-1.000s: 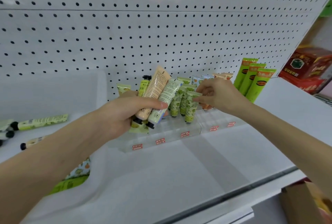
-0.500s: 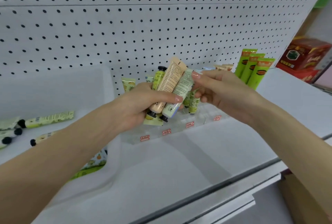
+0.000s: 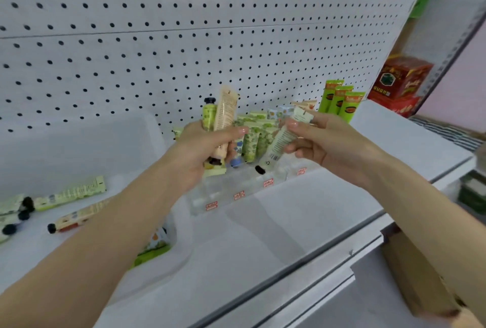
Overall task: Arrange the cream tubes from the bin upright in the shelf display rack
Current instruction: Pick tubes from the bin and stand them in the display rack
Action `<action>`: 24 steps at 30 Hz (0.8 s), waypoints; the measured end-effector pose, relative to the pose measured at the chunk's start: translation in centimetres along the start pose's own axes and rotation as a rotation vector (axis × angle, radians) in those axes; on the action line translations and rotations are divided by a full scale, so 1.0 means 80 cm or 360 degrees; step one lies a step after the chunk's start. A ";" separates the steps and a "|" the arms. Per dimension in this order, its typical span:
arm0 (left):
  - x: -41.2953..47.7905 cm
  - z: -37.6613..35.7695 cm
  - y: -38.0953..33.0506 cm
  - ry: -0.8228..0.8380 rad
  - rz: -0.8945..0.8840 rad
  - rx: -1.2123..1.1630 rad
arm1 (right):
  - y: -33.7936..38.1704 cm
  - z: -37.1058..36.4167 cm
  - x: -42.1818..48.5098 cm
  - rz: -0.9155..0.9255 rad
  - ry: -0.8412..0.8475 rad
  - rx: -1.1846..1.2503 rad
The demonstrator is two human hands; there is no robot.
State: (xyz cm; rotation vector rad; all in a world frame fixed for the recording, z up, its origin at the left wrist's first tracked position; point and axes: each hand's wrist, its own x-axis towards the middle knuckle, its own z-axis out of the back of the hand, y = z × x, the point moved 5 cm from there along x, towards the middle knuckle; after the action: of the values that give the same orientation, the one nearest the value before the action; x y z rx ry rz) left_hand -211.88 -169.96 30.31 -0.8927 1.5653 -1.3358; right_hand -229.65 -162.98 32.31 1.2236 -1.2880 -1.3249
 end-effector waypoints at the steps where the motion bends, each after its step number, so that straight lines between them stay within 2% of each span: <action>1: -0.003 0.005 -0.007 -0.0046 -0.0008 -0.0031 | 0.002 0.000 -0.003 0.0022 -0.0022 -0.0080; 6: -0.022 0.030 -0.033 -0.0191 -0.0027 -0.0169 | 0.013 -0.003 -0.010 0.0193 -0.0213 -0.0548; 13: -0.037 0.073 -0.028 -0.0181 0.0121 -0.0239 | 0.012 -0.023 0.012 0.0266 -0.0078 -0.1114; 18: -0.037 0.077 -0.013 -0.0028 0.0119 -0.0278 | 0.017 -0.031 0.035 0.0365 -0.0167 -0.1240; 24: -0.035 0.083 -0.005 -0.0005 -0.0080 -0.0261 | 0.001 -0.040 0.070 0.0456 0.0015 -0.1411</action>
State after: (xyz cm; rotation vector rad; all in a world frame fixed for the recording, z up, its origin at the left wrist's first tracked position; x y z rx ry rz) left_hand -204.71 -169.85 30.87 -1.0402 1.6781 -1.2529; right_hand -227.08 -168.89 32.09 0.4057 -0.6767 -1.4255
